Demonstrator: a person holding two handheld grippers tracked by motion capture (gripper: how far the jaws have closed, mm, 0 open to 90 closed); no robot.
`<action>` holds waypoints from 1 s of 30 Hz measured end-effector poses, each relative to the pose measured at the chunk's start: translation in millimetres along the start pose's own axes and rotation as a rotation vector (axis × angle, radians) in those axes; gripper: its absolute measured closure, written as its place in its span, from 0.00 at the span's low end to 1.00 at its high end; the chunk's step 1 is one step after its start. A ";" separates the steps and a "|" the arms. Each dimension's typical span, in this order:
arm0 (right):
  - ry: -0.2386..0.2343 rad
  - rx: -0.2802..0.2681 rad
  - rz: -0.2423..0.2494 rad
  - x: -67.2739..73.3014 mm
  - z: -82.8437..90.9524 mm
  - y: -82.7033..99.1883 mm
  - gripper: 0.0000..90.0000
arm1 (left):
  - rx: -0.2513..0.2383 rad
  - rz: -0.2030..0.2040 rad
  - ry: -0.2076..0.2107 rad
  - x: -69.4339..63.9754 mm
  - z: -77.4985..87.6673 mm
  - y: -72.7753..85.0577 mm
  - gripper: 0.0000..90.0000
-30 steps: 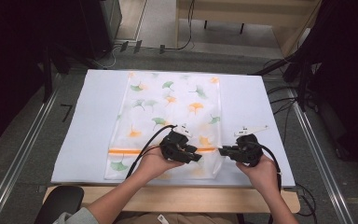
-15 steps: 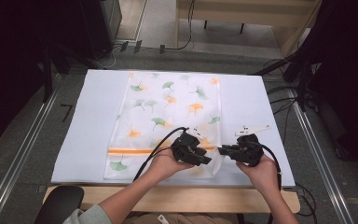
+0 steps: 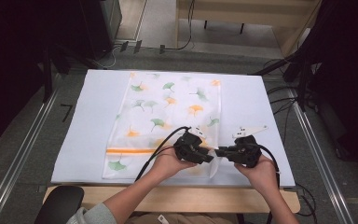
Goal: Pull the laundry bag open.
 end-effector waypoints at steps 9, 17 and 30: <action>-0.002 0.011 0.008 1.1 -2.1 -0.1 0.94 | 0.001 0.014 -0.006 0.3 -2.8 -2.3 0.83; -0.002 0.013 0.017 1.7 -3.0 -0.3 0.94 | -0.004 0.037 0.001 2.3 -3.7 -3.6 0.90; -0.006 0.011 0.018 1.8 -1.8 0.4 0.94 | -0.006 0.057 0.021 3.1 -0.2 -3.7 1.00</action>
Point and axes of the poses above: each handheld gripper's, and its own axes: z roughly backward along the jaws, y roughly out of its underside, x roughly to its left, the point moved 2 cm from there along -z, roughly forward along the jaws, and after that the axes turned 10 degrees about z, right-handed, at the moved point
